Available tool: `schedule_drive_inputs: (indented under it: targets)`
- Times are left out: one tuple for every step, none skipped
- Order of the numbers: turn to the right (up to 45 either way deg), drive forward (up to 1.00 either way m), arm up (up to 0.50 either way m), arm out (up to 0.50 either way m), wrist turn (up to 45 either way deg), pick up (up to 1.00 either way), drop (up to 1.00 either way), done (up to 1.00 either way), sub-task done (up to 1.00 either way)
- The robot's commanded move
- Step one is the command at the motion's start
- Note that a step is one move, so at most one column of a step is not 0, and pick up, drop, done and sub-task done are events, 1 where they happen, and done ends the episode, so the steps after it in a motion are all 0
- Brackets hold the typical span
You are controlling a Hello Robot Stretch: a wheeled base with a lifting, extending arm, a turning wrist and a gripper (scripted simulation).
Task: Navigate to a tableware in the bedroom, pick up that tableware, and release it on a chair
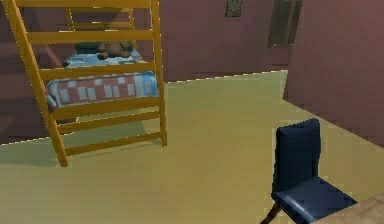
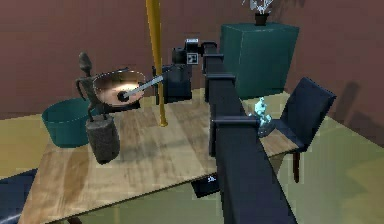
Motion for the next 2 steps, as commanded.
schedule_drive_inputs:
  targets:
    - [0.0,0.0,0.0,0.0,-45.0,0.0,0.0,0.0,0.0]
    - [0.0,0.0,0.0,0.0,-21.0,0.0,0.0,0.0,0.0]
